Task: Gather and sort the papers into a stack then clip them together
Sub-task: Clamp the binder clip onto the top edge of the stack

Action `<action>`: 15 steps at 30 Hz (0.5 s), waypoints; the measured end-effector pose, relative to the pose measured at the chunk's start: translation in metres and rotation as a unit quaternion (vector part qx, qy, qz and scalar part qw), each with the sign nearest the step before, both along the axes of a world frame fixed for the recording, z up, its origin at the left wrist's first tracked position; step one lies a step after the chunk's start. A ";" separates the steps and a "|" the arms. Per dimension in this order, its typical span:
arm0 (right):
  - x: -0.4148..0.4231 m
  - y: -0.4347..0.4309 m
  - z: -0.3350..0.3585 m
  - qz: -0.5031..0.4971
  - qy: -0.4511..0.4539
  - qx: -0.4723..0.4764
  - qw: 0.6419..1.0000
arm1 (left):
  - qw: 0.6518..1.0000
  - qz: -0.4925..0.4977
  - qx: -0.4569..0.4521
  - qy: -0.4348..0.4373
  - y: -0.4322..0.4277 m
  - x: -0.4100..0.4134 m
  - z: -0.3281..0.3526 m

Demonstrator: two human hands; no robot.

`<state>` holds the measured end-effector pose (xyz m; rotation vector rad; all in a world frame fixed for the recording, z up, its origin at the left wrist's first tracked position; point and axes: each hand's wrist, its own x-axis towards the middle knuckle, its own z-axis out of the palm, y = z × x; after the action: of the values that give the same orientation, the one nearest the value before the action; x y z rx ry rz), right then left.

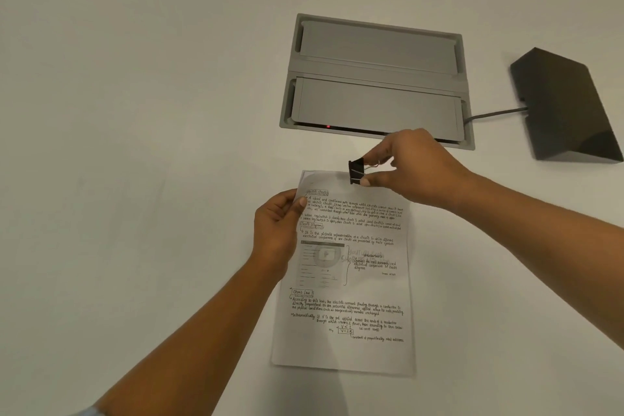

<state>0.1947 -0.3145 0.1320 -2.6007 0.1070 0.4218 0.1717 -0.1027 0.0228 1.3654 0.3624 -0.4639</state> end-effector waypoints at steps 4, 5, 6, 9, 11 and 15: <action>0.009 0.006 0.006 0.073 -0.006 -0.035 0.997 | 1.000 -0.001 -0.007 -0.005 -0.001 -0.001 0.000; 0.010 0.008 0.007 0.083 -0.001 -0.033 0.996 | 1.000 -0.001 -0.009 -0.006 -0.002 -0.001 0.000; 0.010 0.008 0.007 0.089 0.005 -0.030 0.996 | 1.000 -0.002 -0.009 -0.006 -0.002 -0.001 -0.001; 0.007 0.010 0.004 0.073 0.029 0.007 0.997 | 1.000 -0.002 -0.009 -0.003 -0.003 -0.001 -0.004; 0.002 0.014 -0.005 0.040 0.065 0.047 0.996 | 1.000 0.001 -0.009 0.000 -0.003 -0.001 -0.006; -0.015 0.023 -0.041 -0.054 0.112 0.091 0.988 | 1.000 0.010 -0.003 0.009 -0.005 -0.002 -0.013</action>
<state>0.1796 -0.2916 0.0914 -2.3485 0.2728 0.6524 0.1701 -0.1079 0.0098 1.3523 0.3884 -0.4599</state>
